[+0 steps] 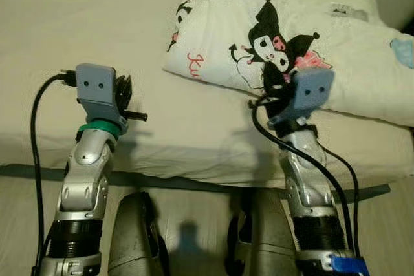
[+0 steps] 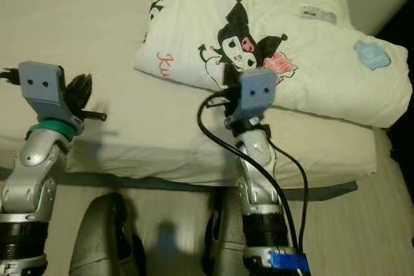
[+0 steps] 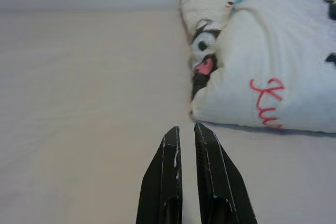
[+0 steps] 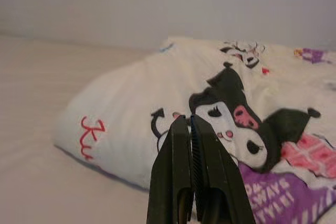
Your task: Clean up the room
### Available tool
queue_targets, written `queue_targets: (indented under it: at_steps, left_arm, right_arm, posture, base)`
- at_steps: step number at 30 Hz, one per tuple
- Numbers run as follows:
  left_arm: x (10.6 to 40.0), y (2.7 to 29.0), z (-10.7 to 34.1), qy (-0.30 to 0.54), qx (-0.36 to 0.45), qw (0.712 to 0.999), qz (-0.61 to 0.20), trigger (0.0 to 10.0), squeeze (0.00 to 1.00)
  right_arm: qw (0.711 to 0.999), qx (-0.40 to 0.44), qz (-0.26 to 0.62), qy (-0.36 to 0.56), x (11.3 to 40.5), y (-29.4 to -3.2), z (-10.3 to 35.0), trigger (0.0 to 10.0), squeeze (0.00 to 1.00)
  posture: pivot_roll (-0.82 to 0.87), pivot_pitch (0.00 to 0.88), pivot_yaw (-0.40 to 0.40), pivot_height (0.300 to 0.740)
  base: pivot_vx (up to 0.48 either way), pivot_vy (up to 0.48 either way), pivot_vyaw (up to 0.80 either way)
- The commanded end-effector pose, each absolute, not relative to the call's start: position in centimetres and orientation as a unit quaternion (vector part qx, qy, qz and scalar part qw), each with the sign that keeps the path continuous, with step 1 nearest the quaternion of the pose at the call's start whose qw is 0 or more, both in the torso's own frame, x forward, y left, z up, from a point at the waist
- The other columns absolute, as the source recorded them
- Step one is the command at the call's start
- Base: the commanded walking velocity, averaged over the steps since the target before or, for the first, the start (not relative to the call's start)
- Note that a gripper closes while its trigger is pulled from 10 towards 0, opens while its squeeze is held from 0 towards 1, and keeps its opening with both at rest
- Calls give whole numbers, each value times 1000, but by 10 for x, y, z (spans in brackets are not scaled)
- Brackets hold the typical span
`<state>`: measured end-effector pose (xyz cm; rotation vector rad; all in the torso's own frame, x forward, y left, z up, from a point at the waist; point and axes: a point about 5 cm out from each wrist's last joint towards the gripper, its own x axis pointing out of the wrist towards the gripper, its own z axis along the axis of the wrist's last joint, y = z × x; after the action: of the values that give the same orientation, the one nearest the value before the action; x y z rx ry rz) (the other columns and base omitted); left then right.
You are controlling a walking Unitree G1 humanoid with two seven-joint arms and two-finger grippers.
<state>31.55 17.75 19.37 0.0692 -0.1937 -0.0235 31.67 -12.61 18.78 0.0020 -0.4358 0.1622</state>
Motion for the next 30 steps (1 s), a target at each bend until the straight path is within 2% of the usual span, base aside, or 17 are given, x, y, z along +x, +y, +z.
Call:
queue_targets:
  at_steps: [1,11,14,24,30]
  left_arm:
    - [313,172,186,-79,35,996,-24,10000,0]
    - [309,151,180,-64,26,996,-50,10000,0]
    - [306,145,173,-55,25,997,-55,10000,0]
    - [309,139,162,-38,23,997,-59,10000,0]
    - [309,136,157,-31,27,997,-63,10000,0]
  right_arm:
    - [973,-4,78,-215,313,-123,187,10000,0]
    - [978,-6,61,-199,313,-128,176,10000,0]
    - [979,-9,61,-192,314,-129,172,10000,0]
    - [985,-20,48,-164,311,-136,155,10000,0]
    - [988,-4,34,-148,313,-137,148,10000,0]
  posture:
    - [24,137,4,615]
    - [30,119,-8,660]
    - [25,111,-9,685]
    - [-2,89,-16,735]
    - [-12,87,-20,740]
  base:
    - [0,0,0]
    - [0,0,0]
    - [0,0,0]
    - [0,0,0]
    - [0,0,0]
